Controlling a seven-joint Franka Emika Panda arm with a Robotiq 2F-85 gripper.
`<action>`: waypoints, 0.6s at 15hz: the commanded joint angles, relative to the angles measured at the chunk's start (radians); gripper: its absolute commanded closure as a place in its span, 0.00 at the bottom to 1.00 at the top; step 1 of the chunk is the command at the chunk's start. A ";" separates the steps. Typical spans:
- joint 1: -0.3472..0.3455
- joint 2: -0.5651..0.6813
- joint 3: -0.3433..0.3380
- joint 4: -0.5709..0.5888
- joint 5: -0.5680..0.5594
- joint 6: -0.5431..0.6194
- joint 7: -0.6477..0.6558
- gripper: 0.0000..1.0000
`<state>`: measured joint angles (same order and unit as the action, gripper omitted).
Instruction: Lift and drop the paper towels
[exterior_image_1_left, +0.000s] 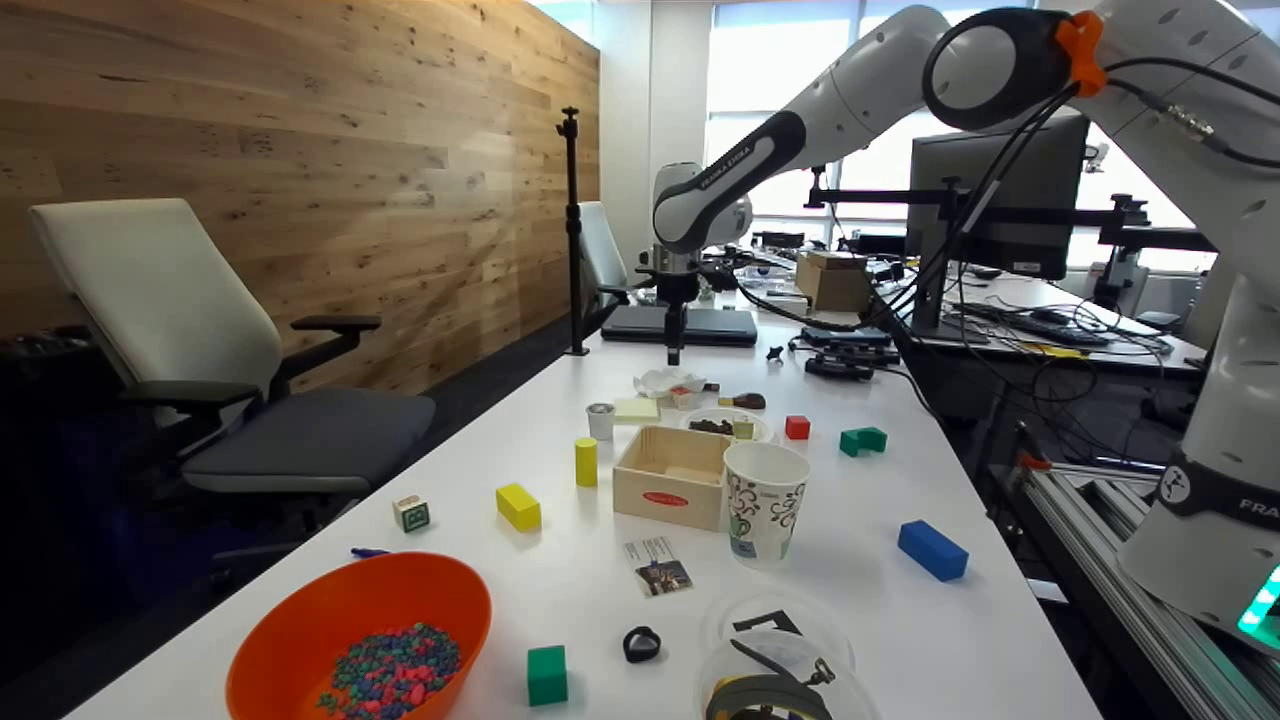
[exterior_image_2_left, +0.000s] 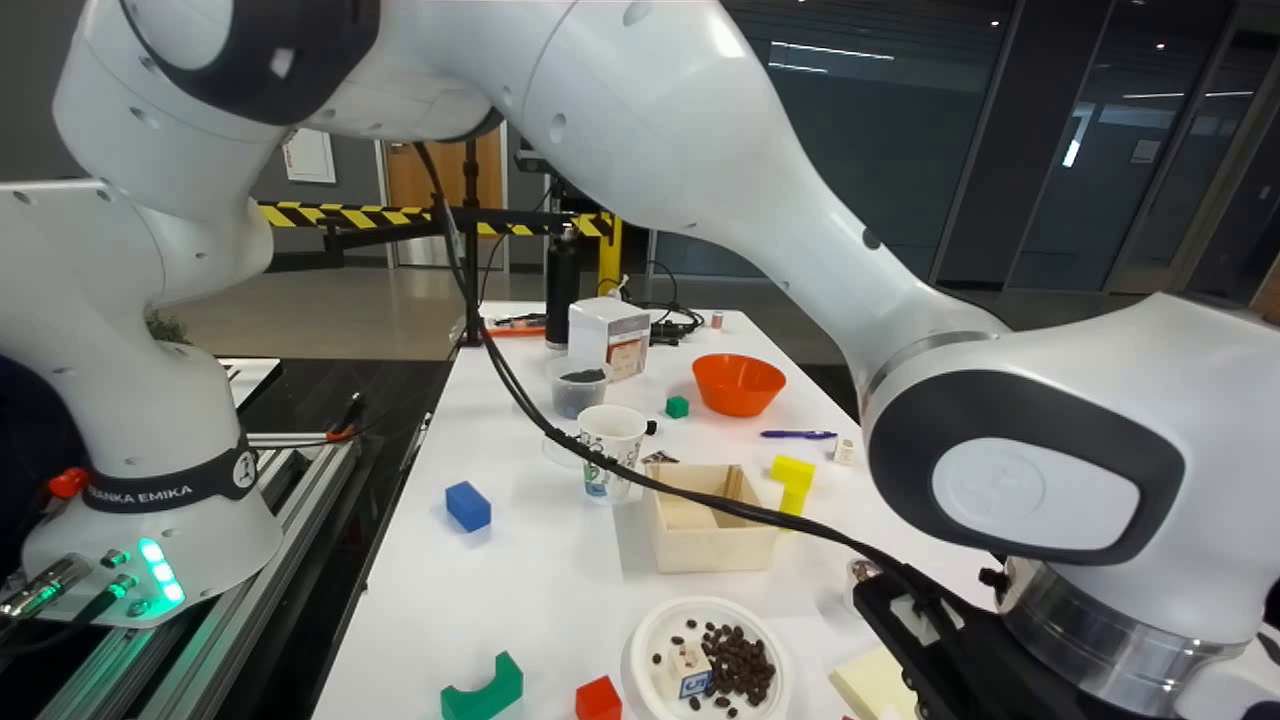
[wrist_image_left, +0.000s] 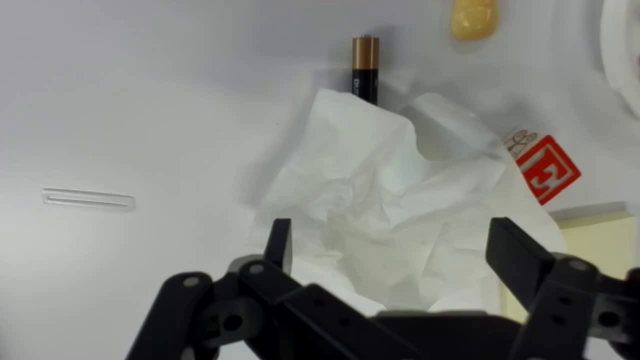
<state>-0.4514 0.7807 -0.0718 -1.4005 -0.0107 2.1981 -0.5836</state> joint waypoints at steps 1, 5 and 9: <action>0.037 0.060 -0.037 0.052 -0.039 0.043 0.057 0.00; 0.056 0.101 -0.048 0.084 -0.054 0.060 0.092 0.00; 0.059 0.131 -0.045 0.112 -0.053 0.063 0.102 0.00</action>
<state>-0.3971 0.8736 -0.1105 -1.3415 -0.0357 2.2611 -0.5140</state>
